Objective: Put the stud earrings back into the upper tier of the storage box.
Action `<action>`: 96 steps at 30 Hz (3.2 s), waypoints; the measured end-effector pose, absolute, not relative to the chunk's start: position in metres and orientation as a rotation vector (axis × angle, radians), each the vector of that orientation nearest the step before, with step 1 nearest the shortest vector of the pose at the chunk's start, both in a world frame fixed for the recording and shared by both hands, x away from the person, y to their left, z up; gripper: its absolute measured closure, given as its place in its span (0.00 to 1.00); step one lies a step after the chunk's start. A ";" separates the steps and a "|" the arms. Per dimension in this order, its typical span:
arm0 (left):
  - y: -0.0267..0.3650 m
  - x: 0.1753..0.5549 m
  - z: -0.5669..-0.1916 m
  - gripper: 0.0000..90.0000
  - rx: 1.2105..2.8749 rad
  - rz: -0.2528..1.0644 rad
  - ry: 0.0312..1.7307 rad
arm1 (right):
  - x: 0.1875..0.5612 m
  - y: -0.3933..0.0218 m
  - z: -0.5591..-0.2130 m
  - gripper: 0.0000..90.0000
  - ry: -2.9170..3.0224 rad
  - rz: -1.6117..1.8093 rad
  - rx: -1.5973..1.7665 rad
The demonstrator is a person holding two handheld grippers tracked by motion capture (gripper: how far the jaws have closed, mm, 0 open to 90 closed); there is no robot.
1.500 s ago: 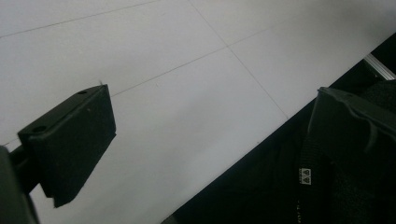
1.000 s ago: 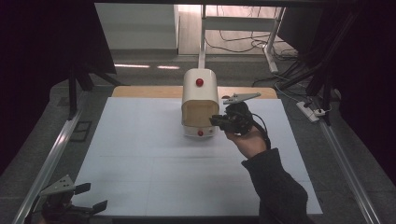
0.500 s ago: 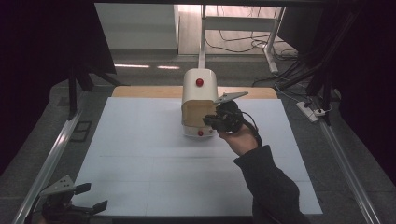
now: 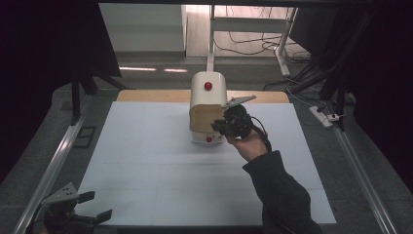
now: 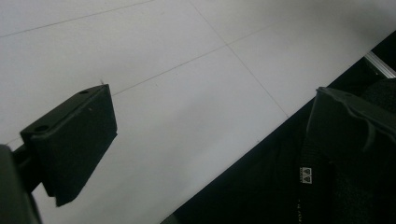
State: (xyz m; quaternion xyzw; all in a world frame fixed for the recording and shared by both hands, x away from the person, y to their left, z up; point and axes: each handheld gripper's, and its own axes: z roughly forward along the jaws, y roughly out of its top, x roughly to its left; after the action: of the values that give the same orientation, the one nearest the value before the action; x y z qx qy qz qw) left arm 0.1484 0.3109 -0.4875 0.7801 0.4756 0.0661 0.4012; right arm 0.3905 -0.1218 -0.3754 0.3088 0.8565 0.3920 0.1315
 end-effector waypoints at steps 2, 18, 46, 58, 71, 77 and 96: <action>0.311 0.148 -0.487 0.02 1.973 0.168 1.202 | 0.389 -0.123 -0.373 0.84 2.484 1.144 0.895; 0.311 0.149 -0.488 0.02 1.974 0.167 1.203 | 0.375 -0.137 -0.366 0.66 2.462 1.161 0.916; 0.310 0.149 -0.488 0.02 1.975 0.165 1.209 | 0.342 -0.179 -0.381 0.33 2.394 1.211 1.010; 0.310 0.149 -0.488 0.02 1.975 0.164 1.210 | 0.323 -0.193 -0.394 0.18 2.376 1.206 1.060; 0.310 0.149 -0.488 0.02 1.976 0.163 1.210 | 0.299 -0.211 -0.412 0.06 2.348 1.180 1.078; 0.310 0.149 -0.488 0.02 1.976 0.164 1.208 | 0.285 -0.216 -0.417 0.01 2.344 1.138 1.039; 0.310 0.148 -0.487 0.02 1.973 0.167 1.197 | 0.242 -0.255 -0.444 0.00 2.290 1.114 1.148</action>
State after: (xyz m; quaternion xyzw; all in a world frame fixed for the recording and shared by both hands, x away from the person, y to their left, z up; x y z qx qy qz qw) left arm 0.1483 0.3105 -0.4871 0.7808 0.4737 0.0659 0.4020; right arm 0.2423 -0.2548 -0.4437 0.4049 0.8074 0.3928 0.1730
